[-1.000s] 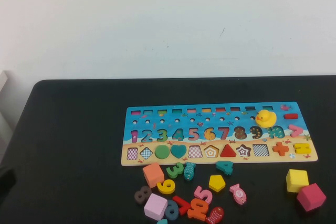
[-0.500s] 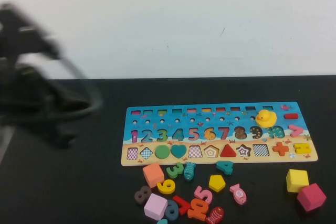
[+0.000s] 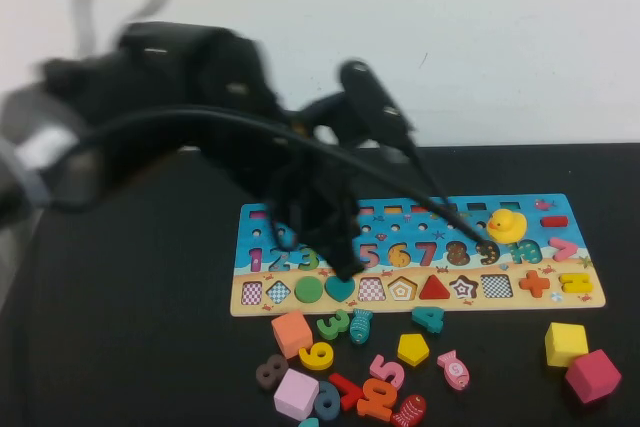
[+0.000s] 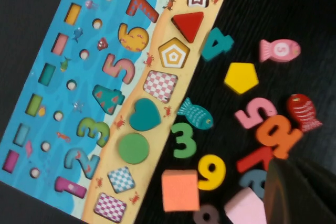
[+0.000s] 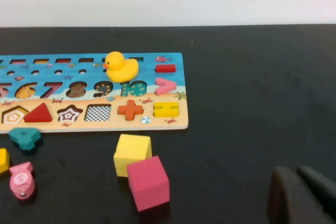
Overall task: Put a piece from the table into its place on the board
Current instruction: Pick up the "Pentagon"
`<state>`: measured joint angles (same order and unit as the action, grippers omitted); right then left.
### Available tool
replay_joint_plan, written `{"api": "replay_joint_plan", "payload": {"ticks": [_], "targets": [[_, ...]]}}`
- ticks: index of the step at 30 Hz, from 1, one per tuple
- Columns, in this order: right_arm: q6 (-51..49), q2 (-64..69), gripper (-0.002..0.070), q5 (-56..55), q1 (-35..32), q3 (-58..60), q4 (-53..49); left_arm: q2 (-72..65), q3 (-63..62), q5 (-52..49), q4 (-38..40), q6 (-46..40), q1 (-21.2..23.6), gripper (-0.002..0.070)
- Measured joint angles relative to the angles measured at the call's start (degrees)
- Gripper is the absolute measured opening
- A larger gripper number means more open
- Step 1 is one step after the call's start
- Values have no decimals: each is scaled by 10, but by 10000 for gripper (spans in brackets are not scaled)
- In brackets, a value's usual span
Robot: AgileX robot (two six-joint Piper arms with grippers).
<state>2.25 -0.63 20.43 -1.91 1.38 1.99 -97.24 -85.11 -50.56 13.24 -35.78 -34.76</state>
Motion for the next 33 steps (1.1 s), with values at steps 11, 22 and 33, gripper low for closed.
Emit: {"api": "replay_joint_plan", "payload": {"ticks": [11, 22, 33], "targets": [[0, 0, 19, 0, 0, 0, 0, -138, -142, -96, -61, 76, -46, 163], [0, 0, 19, 0, 0, 0, 0, -251, -172, -109, -66, 91, -92, 497], [0, 0, 19, 0, 0, 0, 0, -321, -178, -42, -93, 200, -121, 505]]}}
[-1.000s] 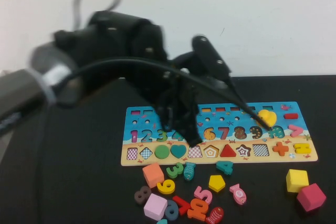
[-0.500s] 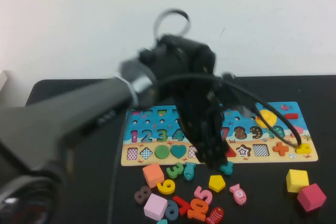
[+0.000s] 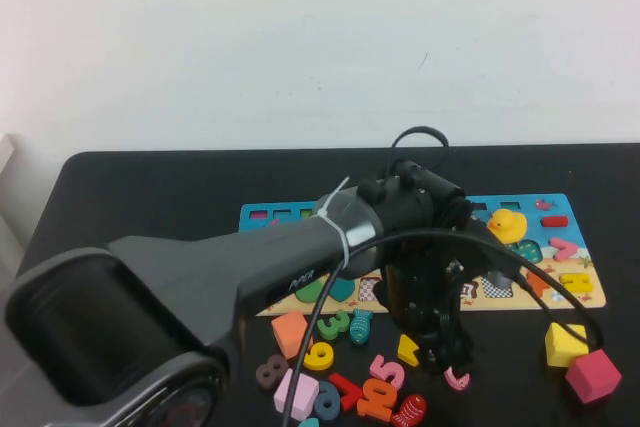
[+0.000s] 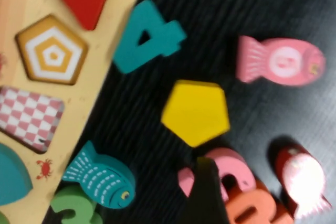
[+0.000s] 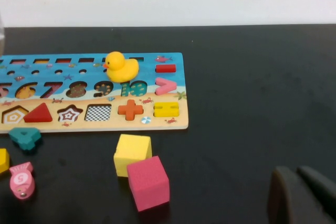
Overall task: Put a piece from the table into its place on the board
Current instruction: Pick up the "Pentagon"
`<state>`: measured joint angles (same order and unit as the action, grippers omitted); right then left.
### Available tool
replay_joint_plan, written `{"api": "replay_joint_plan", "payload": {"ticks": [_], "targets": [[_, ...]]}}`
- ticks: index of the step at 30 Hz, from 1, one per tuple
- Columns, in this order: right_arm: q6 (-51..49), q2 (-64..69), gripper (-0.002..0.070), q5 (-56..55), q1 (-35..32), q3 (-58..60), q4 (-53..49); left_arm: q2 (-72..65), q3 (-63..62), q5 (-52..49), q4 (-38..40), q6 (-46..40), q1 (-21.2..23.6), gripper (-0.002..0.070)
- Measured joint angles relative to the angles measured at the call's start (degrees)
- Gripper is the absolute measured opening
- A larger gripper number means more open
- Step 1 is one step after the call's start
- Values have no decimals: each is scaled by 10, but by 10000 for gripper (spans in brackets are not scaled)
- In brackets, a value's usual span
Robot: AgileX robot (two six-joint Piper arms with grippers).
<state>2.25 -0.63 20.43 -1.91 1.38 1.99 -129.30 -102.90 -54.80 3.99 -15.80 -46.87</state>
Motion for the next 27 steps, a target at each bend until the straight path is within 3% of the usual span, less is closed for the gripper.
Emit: {"api": "replay_joint_plan", "payload": {"ticks": [10, 27], "targets": [[0, 0, 19, 0, 0, 0, 0, -56, -80, 0, 23, 43, 40, 505], [-5, 0, 19, 0, 0, 0, 0, -100, -85, -16, 37, 15, 41, 505]]}}
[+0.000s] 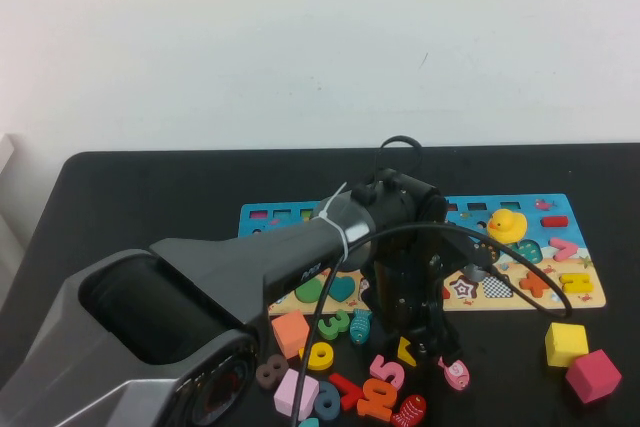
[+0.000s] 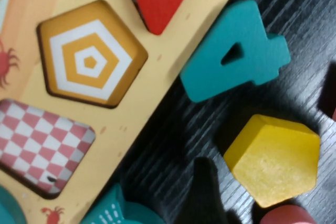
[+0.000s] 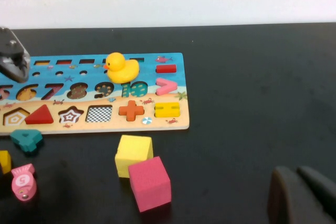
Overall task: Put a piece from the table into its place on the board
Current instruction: Pick up the "Pentagon"
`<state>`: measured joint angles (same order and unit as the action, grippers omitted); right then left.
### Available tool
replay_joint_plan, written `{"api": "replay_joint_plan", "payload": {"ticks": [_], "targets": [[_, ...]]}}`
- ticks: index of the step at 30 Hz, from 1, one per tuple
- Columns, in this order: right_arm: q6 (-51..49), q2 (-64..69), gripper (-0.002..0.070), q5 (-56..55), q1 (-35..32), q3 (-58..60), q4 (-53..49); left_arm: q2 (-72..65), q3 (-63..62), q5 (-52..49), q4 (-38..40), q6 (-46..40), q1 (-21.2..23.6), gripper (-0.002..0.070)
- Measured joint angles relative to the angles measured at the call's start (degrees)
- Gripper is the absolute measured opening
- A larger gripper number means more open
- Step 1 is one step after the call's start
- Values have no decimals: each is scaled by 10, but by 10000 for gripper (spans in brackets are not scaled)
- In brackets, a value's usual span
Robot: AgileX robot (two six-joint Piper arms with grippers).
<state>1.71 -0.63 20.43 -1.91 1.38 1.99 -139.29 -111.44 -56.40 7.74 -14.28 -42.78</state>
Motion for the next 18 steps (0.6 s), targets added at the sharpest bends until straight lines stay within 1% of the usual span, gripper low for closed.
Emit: {"api": "replay_joint_plan", "payload": {"ticks": [14, 16, 18], "targets": [[-1, 0, 19, 0, 0, 0, 0, -15, -1, 5, 3, -4, 0, 504], [-1, 0, 19, 0, 0, 0, 0, -15, -1, 7, 3, -4, 0, 484], [-1, 0, 19, 0, 0, 0, 0, -15, -1, 8, 3, -4, 0, 436]]}}
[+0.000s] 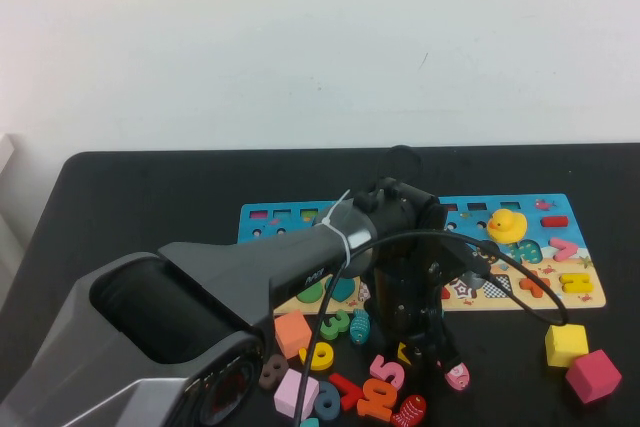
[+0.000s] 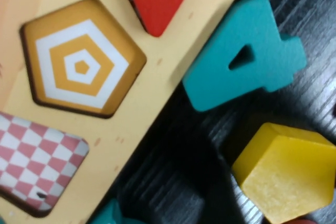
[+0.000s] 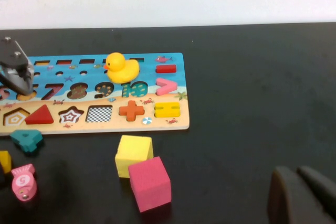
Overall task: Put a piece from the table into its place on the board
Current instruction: Pick up the "Pentagon", then place the "Pentagon" into the hole of the Pentagon
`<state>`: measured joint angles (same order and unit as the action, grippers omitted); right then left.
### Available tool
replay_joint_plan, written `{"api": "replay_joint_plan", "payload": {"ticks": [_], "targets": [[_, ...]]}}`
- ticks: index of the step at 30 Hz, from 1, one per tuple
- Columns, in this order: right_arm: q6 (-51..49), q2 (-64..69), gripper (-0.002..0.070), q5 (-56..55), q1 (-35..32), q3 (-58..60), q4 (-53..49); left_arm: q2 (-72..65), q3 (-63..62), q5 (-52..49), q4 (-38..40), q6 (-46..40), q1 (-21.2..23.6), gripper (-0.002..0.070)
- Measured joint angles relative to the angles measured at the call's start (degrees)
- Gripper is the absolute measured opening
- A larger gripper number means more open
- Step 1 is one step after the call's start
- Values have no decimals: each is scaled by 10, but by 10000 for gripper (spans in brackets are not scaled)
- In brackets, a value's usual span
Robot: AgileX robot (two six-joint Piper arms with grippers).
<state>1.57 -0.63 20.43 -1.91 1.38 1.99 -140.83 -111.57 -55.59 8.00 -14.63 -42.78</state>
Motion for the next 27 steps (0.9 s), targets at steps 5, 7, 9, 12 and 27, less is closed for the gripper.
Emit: {"api": "replay_joint_plan", "payload": {"ticks": [5, 7, 9, 12, 27], "targets": [[0, 0, 19, 0, 0, 0, 0, 0, 0, -1, -1, 4, 0, 312], [0, 0, 19, 0, 0, 0, 0, 0, 0, -4, -1, 6, 0, 312], [0, 0, 19, 0, 0, 0, 0, 1, 0, -10, -1, 7, 0, 312], [0, 0, 19, 0, 0, 0, 0, 7, 0, -19, -5, 11, 0, 312], [0, 0, 19, 0, 0, 0, 0, 45, -52, -23, -74, 116, 28, 312]]}}
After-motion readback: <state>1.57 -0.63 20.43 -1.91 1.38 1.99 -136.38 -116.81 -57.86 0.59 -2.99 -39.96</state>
